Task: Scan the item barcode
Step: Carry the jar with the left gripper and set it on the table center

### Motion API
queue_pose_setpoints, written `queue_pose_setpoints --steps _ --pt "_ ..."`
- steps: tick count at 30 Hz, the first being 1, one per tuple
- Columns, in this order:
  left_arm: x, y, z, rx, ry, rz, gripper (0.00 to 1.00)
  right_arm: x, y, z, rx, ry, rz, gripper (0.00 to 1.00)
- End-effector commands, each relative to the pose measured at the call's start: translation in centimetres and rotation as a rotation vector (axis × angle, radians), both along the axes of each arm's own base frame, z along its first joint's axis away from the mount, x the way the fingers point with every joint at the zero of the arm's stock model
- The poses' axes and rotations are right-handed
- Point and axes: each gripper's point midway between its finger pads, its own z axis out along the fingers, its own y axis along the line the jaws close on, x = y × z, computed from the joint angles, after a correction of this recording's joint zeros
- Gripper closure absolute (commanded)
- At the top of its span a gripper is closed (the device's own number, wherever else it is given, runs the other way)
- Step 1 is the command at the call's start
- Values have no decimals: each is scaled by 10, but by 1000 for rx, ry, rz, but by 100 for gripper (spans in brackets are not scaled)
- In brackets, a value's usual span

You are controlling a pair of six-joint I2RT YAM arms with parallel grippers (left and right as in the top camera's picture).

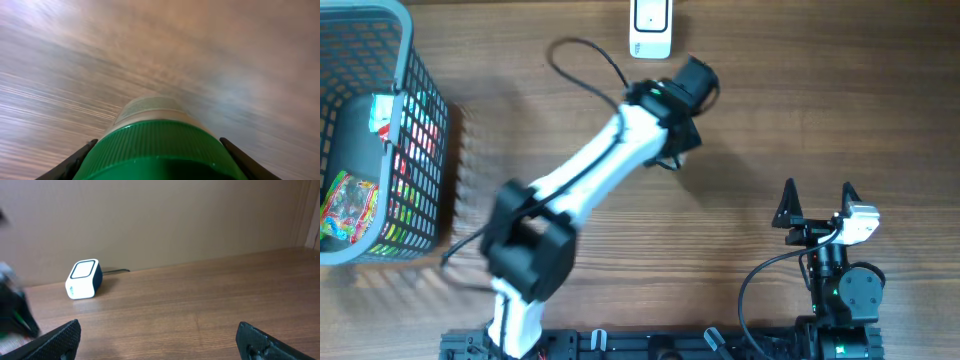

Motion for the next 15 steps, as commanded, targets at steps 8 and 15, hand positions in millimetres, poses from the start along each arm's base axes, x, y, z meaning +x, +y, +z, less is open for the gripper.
queue_pose_setpoints --steps 8,15 --pt "-20 -27 -44 14 82 11 14 -1 -2 3 -18 -13 -10 0" --pt "5 -13 5 49 -47 -55 0 -1 -2 3 -18 -13 -10 0"
